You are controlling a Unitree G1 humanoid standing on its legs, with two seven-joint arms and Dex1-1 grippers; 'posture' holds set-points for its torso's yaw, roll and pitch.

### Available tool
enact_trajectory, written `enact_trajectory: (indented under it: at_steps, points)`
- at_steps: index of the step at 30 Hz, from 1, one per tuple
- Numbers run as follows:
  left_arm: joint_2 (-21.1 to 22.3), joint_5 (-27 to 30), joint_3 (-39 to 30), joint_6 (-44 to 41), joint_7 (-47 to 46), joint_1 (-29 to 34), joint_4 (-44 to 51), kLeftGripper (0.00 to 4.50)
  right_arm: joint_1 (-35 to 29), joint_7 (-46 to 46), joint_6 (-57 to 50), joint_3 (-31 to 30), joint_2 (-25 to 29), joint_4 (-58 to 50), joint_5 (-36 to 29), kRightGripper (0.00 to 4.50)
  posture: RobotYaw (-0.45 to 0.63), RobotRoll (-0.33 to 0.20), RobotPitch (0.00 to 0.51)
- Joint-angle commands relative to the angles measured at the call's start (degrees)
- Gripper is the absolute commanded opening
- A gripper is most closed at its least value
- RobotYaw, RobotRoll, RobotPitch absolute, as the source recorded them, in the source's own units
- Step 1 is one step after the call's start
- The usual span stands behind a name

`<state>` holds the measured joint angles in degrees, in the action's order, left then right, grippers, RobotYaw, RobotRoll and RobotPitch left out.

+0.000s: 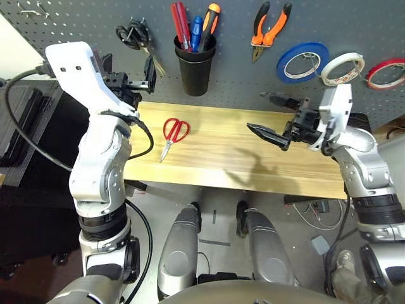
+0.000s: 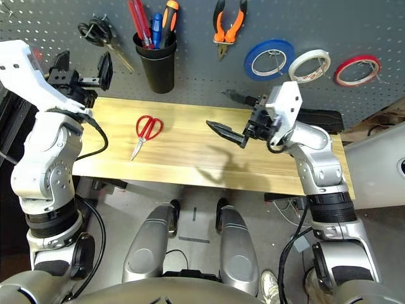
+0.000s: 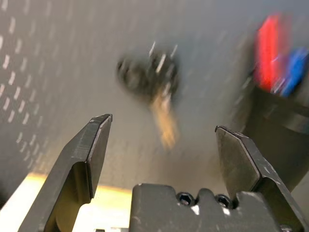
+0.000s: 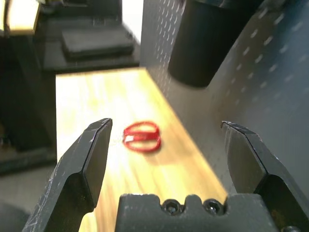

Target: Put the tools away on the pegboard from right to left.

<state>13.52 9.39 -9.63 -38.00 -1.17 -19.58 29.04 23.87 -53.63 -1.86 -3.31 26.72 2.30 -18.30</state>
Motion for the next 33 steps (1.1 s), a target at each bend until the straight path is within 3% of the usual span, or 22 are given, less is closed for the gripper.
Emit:
enact_trajectory:
  at_steps: [1, 13, 25, 33]
  points:
    - [-0.82, -2.15, 2.41, 2.27, 0.28, 2.88, -4.54, 4.46, -1.09, 1.82, 0.38, -2.86, -0.55, 2.14, 4.57, 4.5, 0.23, 0.0, 0.316]
    - [-1.88, -5.53, 5.04, 11.43, 1.8, -0.51, -33.66, 4.46, 1.12, 10.1, -1.95, -8.81, -4.83, 8.45, 15.7, 4.5, 0.21, 0.0, 0.34]
    - [-2.53, -6.08, 3.15, 25.38, 0.71, -13.07, -67.55, 4.46, 0.49, 12.17, -6.6, -11.01, -7.75, 4.67, 17.72, 4.5, 0.18, 0.0, 0.358]
    - [-2.29, -5.71, 0.51, 31.37, -2.54, -19.55, -83.7, 4.46, -1.16, 12.16, -9.82, -11.31, -7.21, 0.12, 17.47, 4.5, 0.16, 0.0, 0.371]
